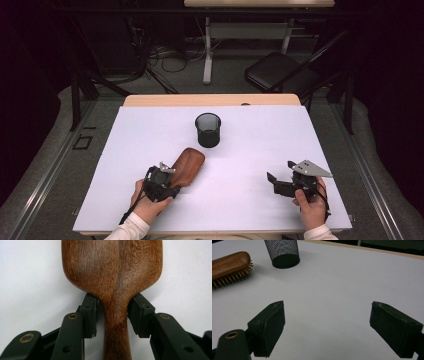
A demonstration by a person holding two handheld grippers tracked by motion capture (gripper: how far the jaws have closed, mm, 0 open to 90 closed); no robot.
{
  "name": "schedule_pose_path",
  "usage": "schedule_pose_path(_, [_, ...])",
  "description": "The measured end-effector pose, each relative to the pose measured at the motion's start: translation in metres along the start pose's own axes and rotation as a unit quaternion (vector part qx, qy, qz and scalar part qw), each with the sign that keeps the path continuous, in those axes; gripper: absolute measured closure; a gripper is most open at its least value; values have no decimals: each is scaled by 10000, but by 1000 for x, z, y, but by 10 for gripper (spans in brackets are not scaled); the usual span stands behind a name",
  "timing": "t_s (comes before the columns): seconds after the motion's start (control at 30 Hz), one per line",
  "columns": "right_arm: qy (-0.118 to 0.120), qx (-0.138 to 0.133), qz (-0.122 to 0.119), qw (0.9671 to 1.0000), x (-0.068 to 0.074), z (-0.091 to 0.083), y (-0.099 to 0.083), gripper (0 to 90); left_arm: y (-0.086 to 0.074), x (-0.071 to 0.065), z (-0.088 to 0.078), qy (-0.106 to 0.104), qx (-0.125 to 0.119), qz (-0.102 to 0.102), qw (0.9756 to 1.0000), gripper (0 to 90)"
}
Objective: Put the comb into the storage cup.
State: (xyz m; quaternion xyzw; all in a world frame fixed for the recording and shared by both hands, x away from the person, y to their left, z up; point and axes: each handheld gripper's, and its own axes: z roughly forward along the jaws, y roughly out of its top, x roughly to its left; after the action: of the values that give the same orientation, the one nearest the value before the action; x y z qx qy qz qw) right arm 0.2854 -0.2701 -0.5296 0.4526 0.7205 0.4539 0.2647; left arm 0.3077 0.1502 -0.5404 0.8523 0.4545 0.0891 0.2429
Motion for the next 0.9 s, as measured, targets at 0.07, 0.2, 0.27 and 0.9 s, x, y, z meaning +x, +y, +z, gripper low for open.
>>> schedule_pose_path(0.07, [1, 14, -2, 10000, 0, 0, 0, 128, 0, 0, 0, -1, 6, 0, 10000, 617])
schedule_pose_path(0.2, [-1, 28, -13, 10000, 0, 0, 0, 128, 1, 1, 0, 16, 22, -3, 10000, 632])
schedule_pose_path(0.27, [2, 26, -18, 10000, 0, 0, 0, 128, 1, 1, -1, 15, 30, -21, 10000, 650])
schedule_pose_path(0.9, [9, 66, -24, 10000, 0, 1, 0, 128, 0, 3, -2, -78, 47, -11, 10000, 697])
